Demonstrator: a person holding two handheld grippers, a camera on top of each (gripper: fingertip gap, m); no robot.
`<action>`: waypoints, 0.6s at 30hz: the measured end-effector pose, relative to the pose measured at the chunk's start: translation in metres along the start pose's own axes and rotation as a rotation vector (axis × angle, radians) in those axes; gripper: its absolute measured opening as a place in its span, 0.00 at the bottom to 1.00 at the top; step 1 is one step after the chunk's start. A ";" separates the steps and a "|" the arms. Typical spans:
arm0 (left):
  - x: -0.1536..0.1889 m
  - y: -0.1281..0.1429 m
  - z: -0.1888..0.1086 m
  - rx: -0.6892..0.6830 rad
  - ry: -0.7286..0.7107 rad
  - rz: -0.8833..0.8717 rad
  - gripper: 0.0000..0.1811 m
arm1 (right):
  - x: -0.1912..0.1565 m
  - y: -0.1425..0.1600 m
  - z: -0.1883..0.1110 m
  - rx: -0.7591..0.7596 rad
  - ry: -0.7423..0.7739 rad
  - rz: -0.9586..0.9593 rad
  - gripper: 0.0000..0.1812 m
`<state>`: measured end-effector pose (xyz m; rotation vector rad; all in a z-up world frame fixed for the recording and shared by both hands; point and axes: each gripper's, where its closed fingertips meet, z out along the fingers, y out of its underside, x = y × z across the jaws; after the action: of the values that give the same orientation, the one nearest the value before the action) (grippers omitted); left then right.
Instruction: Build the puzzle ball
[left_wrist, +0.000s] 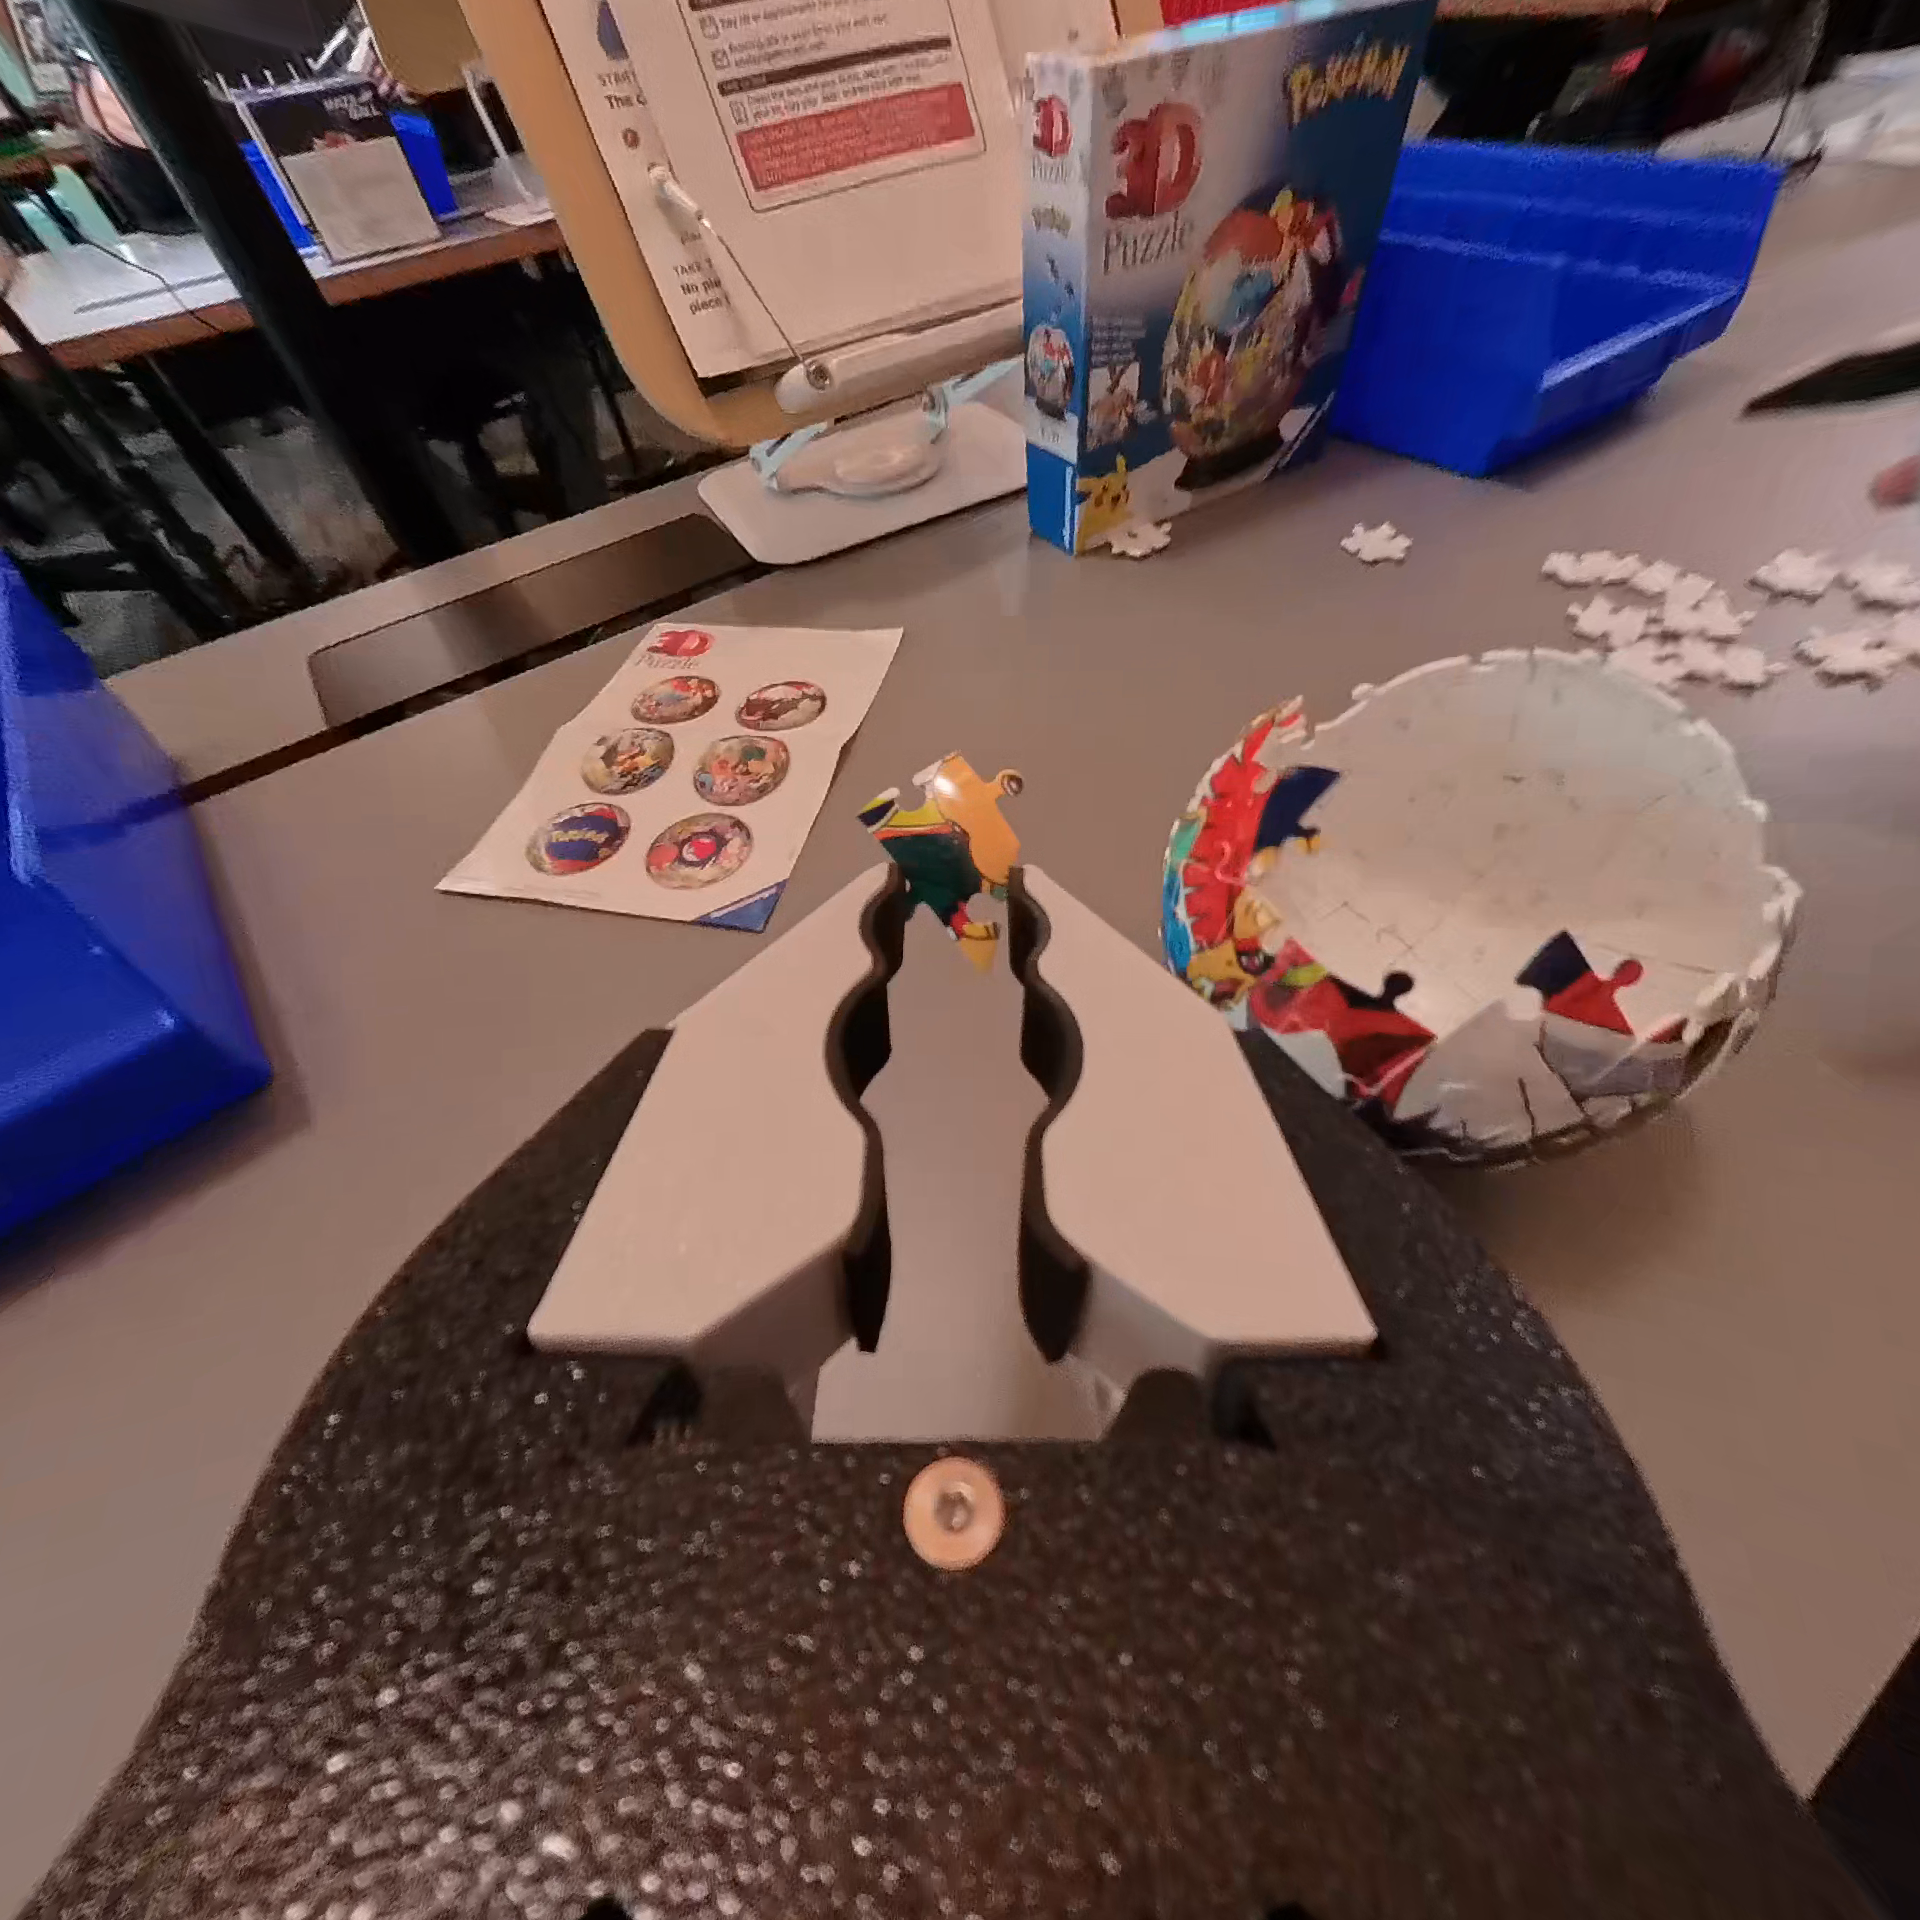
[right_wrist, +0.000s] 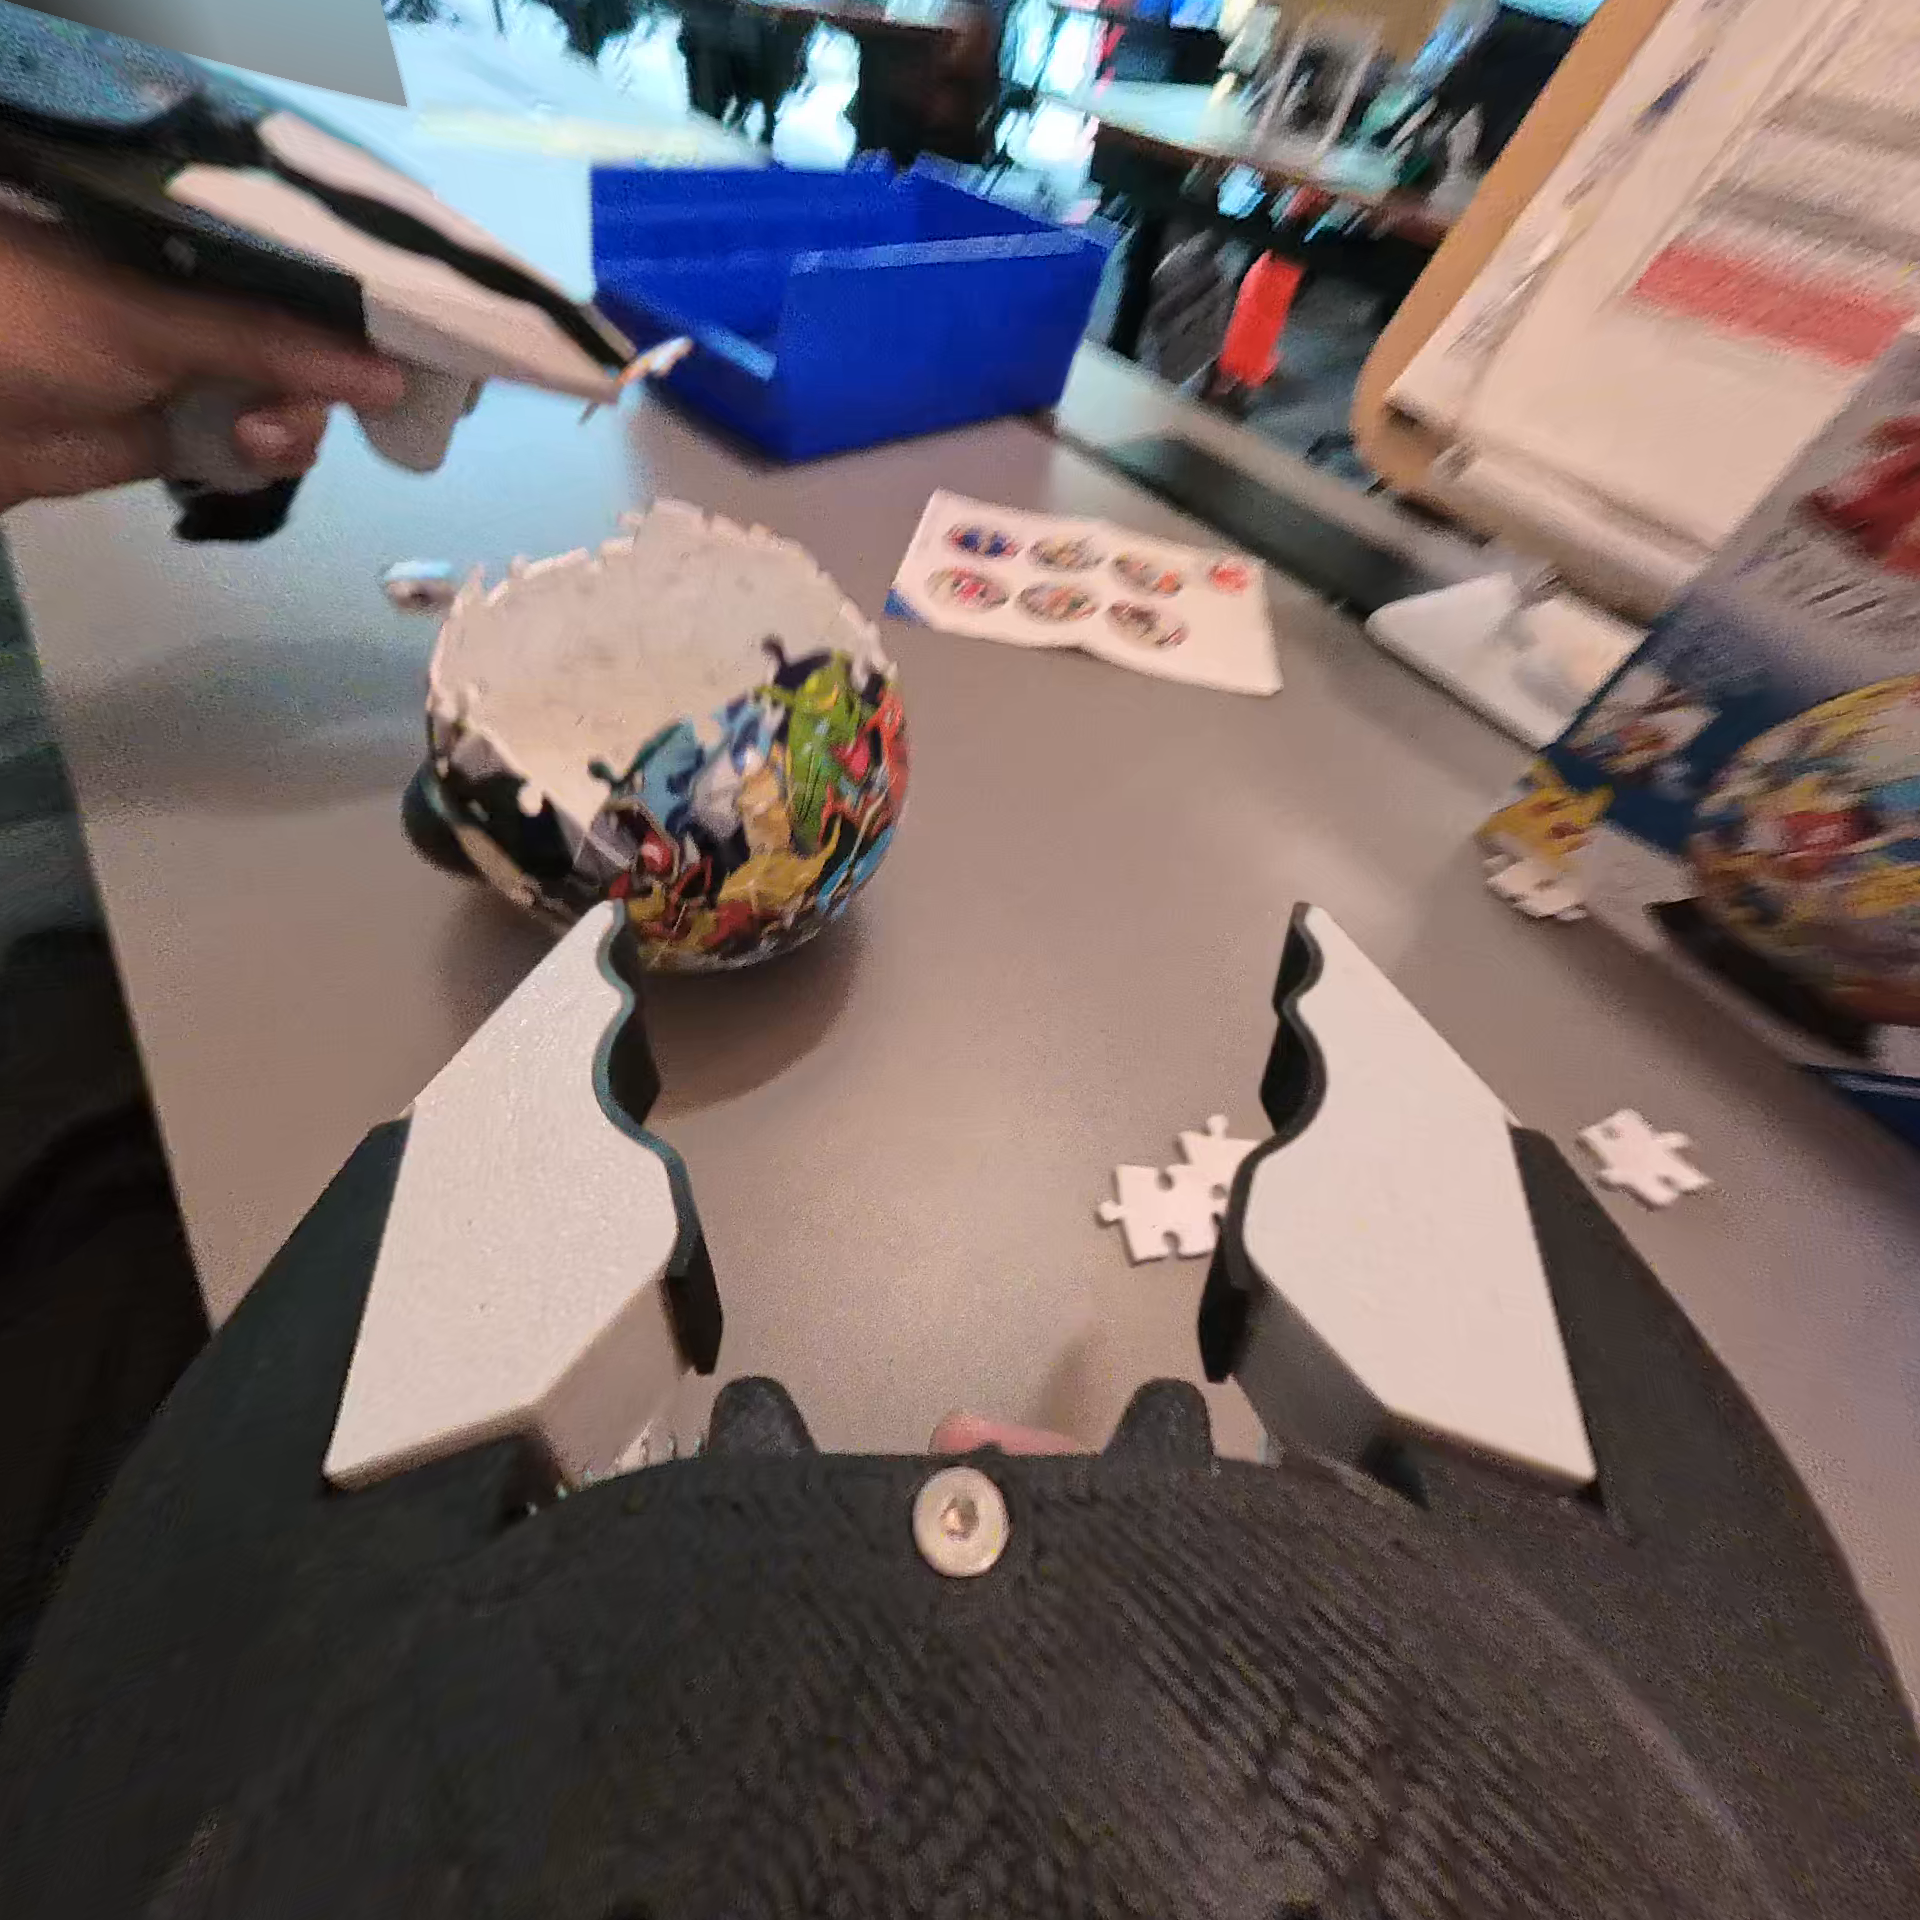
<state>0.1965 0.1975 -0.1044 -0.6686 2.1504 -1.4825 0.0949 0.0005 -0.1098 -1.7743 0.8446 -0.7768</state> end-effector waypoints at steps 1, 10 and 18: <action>0.002 -0.001 -0.003 -0.021 -0.019 0.021 0.09 | 0.002 -0.007 -0.006 0.047 0.037 0.002 0.66; 0.023 -0.044 -0.050 0.161 -0.039 -0.026 0.09 | -0.037 -0.043 -0.054 0.075 0.108 -0.156 0.61; 0.000 -0.011 -0.058 0.144 -0.003 -0.119 0.09 | -0.033 -0.049 -0.022 0.019 0.109 -0.185 0.62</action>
<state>0.1633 0.2364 -0.0751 -0.7572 2.0092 -1.6787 0.0681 0.0302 -0.0610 -1.8240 0.7485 -1.0063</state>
